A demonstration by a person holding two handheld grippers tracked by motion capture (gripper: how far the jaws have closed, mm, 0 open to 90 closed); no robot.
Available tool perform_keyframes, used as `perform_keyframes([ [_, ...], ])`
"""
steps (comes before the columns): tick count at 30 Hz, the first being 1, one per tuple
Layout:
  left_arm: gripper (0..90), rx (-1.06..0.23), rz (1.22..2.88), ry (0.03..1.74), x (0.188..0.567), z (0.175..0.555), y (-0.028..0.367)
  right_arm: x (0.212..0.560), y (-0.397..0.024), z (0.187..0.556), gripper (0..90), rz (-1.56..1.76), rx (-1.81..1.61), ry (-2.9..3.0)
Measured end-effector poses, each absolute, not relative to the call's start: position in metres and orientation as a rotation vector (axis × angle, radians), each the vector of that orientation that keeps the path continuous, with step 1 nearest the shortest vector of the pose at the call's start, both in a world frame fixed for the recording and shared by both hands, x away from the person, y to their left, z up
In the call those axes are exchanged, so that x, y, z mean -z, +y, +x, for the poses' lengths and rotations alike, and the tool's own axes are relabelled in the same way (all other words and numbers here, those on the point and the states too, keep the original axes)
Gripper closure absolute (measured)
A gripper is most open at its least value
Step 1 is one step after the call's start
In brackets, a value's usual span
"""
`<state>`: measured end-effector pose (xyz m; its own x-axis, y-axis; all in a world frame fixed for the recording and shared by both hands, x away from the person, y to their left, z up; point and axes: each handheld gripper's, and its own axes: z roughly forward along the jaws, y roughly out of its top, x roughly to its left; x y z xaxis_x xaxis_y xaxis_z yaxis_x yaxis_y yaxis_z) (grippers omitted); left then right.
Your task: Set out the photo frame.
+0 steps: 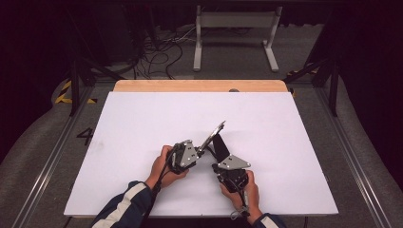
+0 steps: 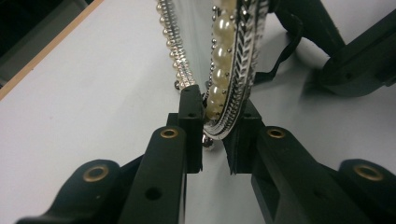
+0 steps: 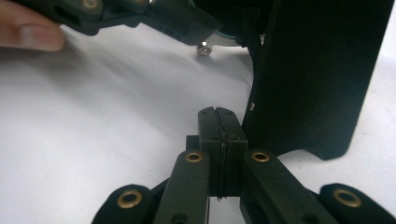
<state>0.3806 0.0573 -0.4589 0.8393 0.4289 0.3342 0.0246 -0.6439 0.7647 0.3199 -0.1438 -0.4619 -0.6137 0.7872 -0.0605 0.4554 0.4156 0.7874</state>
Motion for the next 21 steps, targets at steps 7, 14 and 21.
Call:
perform_keyframes([
  [7,78.0,-0.670,2.214,0.311,0.459,0.377,0.054,0.462,-0.149,0.320,90.0,1.077,-1.045,2.246],
  [14,76.8,-0.694,2.219,0.308,0.459,0.375,0.051,0.462,-0.157,0.324,90.0,1.093,-1.053,2.258],
  [21,74.1,-0.669,2.212,0.317,0.459,0.374,0.050,0.462,-0.162,0.326,90.0,1.091,-1.042,2.264],
])
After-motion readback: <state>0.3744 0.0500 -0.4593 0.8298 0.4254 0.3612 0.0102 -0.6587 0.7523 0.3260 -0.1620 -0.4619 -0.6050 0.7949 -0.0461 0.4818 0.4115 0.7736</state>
